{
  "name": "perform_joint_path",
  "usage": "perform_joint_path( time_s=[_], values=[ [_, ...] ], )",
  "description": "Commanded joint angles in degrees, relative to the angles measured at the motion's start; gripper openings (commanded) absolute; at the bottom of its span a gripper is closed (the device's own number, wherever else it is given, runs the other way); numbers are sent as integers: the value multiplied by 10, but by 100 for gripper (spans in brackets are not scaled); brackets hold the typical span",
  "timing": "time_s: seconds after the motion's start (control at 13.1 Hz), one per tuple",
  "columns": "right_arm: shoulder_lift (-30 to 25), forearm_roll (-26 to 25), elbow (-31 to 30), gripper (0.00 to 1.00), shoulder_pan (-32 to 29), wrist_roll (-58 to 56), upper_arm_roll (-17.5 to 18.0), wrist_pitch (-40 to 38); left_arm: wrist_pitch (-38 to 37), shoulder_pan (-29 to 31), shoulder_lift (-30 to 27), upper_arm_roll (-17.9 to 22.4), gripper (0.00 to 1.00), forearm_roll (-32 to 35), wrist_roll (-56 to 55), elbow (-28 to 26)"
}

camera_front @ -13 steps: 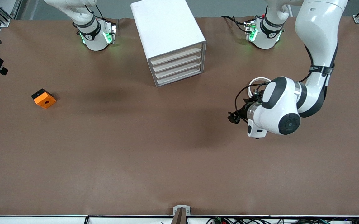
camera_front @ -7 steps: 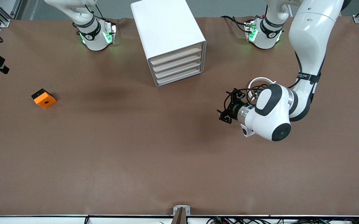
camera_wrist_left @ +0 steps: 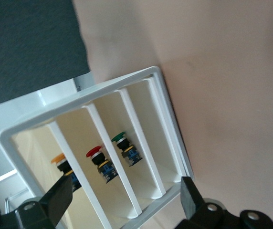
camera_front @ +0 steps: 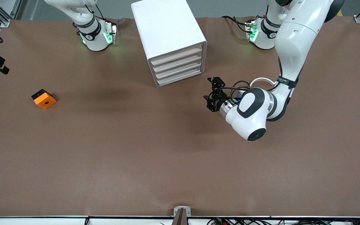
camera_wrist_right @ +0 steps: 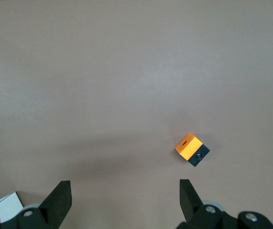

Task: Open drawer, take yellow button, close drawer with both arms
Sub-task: 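Bring the left gripper to the drawer handle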

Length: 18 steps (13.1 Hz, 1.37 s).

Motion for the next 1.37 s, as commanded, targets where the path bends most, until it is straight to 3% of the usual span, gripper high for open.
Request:
perform_joint_path(
  time_s=[0.0, 0.23, 0.46, 0.61, 0.99, 1.29],
  values=[
    [-13, 8, -5, 100, -9, 1, 8, 3, -22, -9, 17, 0, 100, -29, -40, 15],
    [-12, 8, -5, 100, -9, 0, 8, 3, -55, -37, 24, 0, 100, -48, -61, 15],
    [-11, 8, -2, 100, -8, 0, 9, 2, -75, -60, 30, 0, 68, -65, -84, 13],
    [-11, 8, -2, 100, -9, 1, 9, 2, -85, -71, 39, 0, 58, -68, -94, 11],
    [-11, 8, -2, 100, -8, 1, 10, 2, -145, -92, 45, 0, 58, -111, -109, -16],
    [-11, 8, -2, 100, -8, 2, 10, 2, -146, -102, 48, 1, 58, -114, -111, -23]
  ],
)
